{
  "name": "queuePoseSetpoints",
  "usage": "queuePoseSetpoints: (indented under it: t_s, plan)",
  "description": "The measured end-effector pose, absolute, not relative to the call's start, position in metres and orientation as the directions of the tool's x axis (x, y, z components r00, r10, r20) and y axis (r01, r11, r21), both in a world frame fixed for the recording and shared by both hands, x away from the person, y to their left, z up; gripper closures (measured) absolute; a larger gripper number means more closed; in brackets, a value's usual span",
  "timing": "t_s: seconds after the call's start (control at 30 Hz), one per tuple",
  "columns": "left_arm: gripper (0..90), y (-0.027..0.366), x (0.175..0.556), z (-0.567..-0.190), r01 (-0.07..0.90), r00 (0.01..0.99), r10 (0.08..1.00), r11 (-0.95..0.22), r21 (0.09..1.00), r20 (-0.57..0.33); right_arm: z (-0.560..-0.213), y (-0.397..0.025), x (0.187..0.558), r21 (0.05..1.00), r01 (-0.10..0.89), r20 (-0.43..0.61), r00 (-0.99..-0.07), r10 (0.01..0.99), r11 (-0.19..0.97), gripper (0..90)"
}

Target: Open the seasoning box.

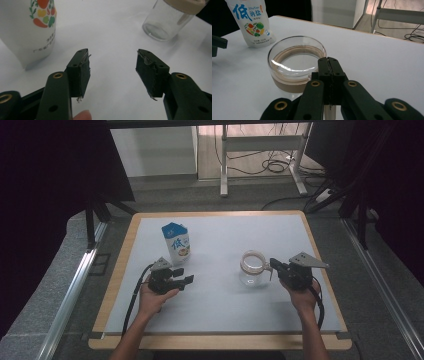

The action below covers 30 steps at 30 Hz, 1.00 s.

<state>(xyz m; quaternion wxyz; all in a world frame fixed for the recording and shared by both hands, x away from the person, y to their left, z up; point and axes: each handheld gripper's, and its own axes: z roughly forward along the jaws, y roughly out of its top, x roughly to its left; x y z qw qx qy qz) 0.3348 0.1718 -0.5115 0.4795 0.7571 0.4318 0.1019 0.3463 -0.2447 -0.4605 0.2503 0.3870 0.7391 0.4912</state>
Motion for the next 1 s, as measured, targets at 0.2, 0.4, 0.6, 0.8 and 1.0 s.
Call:
queuePoseSetpoints:
  t_s: [0.2,0.4,0.6,0.8,1.0]
  plan:
    - [53.4,0.157,0.342,-0.505,0.538,0.634,0.723,-0.158,0.828,-0.274,-0.462,-0.246,0.346,0.922,0.327,0.023,-0.576,0.817,0.205,90.0]
    - [60.5,0.14,0.349,-0.498,0.515,0.672,0.696,-0.193,0.835,-0.253,-0.463,-0.247,0.345,0.923,0.33,0.03,-0.579,0.815,0.199,90.0]
    - [65.6,0.134,0.353,-0.496,0.513,0.675,0.692,-0.189,0.838,-0.256,-0.466,-0.248,0.346,0.919,0.339,0.03,-0.567,0.823,0.2,90.0]
    - [70.1,0.119,0.358,-0.49,0.497,0.695,0.674,-0.197,0.845,-0.252,-0.472,-0.249,0.349,0.911,0.354,0.025,-0.558,0.829,0.211,90.0]
    - [75.8,0.097,0.363,-0.481,0.475,0.726,0.642,-0.209,0.855,-0.246,-0.473,-0.249,0.349,0.911,0.354,0.023,-0.557,0.83,0.212,90.0]
